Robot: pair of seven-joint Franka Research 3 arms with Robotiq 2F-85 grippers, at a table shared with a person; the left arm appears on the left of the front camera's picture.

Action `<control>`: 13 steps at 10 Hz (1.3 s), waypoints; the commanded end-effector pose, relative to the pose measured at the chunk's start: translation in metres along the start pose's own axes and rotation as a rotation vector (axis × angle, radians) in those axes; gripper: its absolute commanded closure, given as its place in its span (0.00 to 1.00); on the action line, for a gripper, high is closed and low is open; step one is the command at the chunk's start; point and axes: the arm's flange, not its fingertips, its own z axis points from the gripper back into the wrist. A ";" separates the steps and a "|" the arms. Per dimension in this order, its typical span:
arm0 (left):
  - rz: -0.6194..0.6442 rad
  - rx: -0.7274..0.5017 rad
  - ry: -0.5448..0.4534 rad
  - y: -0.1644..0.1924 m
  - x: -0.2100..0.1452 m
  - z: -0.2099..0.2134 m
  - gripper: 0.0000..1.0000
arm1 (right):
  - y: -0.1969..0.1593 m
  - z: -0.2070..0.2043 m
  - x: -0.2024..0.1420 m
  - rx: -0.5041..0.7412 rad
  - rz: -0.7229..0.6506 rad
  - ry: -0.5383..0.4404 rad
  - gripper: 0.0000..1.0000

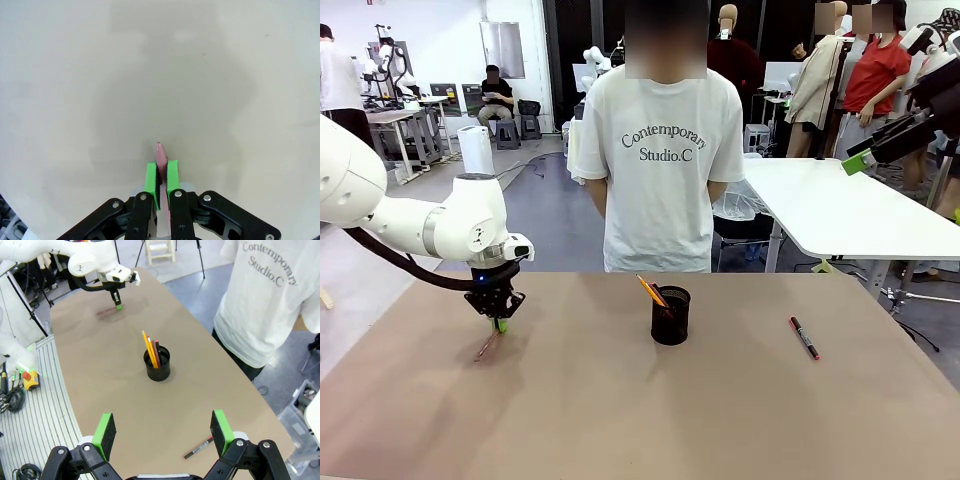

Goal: Place the pens into the pen holder.
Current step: Pick up a writing instrument from the table and place it into the Pen holder.

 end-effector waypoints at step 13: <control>-0.472 -0.820 -0.255 0.025 -0.011 0.096 1.00 | 0.001 -0.001 0.001 0.004 0.005 -0.012 0.00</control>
